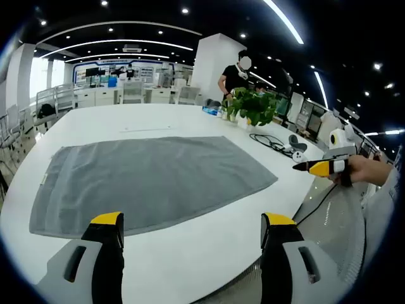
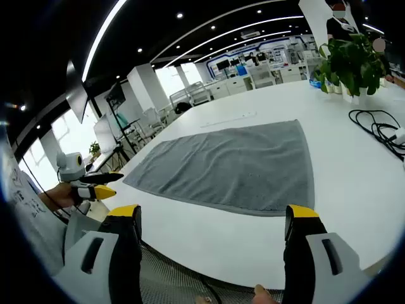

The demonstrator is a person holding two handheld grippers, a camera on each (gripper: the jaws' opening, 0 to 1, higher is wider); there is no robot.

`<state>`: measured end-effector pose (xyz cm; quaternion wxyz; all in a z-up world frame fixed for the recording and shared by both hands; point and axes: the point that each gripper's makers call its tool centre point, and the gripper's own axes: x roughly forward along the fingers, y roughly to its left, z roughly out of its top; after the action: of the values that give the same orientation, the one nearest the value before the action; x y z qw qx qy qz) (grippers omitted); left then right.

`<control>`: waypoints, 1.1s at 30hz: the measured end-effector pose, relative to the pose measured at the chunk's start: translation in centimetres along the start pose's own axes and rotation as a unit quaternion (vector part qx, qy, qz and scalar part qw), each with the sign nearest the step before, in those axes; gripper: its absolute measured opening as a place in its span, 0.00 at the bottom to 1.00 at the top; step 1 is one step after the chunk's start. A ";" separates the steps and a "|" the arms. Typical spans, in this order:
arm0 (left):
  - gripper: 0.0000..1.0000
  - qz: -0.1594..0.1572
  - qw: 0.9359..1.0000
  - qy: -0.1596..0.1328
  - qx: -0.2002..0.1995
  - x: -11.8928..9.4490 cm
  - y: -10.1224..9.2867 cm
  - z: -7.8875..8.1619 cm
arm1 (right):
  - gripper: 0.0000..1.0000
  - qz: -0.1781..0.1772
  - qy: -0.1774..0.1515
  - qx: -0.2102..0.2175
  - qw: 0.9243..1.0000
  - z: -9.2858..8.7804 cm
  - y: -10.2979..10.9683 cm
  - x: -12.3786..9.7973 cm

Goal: Fold the towel on the table until its edges align and the towel forms a compact rectangular stack.

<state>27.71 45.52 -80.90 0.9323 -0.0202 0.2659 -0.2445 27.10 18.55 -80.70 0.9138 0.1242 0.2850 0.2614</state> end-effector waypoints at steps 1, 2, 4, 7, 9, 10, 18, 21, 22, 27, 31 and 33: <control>0.92 0.000 1.000 0.000 0.000 0.0 0.0 0.0 | 0.95 0.000 0.000 0.000 1.000 0.0 0.0 0.0; 0.92 -0.001 1.000 0.001 0.000 0.0 -0.1 -0.1 | 0.95 0.000 0.001 0.000 1.000 0.0 0.0 0.0; 0.92 -0.003 1.000 0.002 0.001 0.1 -0.2 -0.2 | 0.95 0.000 0.001 0.000 1.000 0.0 0.0 0.0; 0.92 -0.003 1.000 0.004 0.000 0.1 -0.2 -0.3 | 0.95 0.000 0.001 0.001 1.000 0.0 -0.1 0.0; 0.92 -0.002 1.000 0.003 -0.001 0.1 -0.1 -0.2 | 0.95 0.000 0.001 0.002 1.000 0.0 -0.1 0.1; 0.92 -0.002 1.000 0.002 -0.001 0.1 -0.1 -0.2 | 0.95 0.000 0.000 0.002 1.000 0.0 -0.1 0.1; 0.92 0.000 1.000 0.000 0.002 0.1 0.0 0.2 | 0.95 0.003 0.002 0.003 1.000 -0.1 -0.1 0.2; 0.92 -0.002 1.000 0.002 0.004 0.1 -0.2 0.2 | 0.95 0.003 0.001 0.004 1.000 0.0 -0.1 0.1; 0.92 -0.003 1.000 0.002 0.004 0.1 -0.2 0.1 | 0.95 0.003 0.001 0.004 1.000 0.0 -0.1 0.1; 0.92 -0.003 1.000 0.002 0.004 0.0 -0.3 0.2 | 0.95 0.004 0.001 0.006 1.000 0.0 0.0 0.1; 0.91 -0.003 1.000 0.001 0.004 0.1 -0.3 0.2 | 0.95 0.005 0.000 0.006 1.000 0.0 0.1 0.1; 0.91 -0.003 1.000 0.000 0.005 0.0 -0.3 0.3 | 0.95 0.005 -0.001 0.006 1.000 0.0 0.1 0.1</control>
<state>27.77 45.18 -80.58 0.9317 -0.0162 0.2646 -0.2484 27.15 18.66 -80.72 0.9118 0.1310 0.2853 0.2646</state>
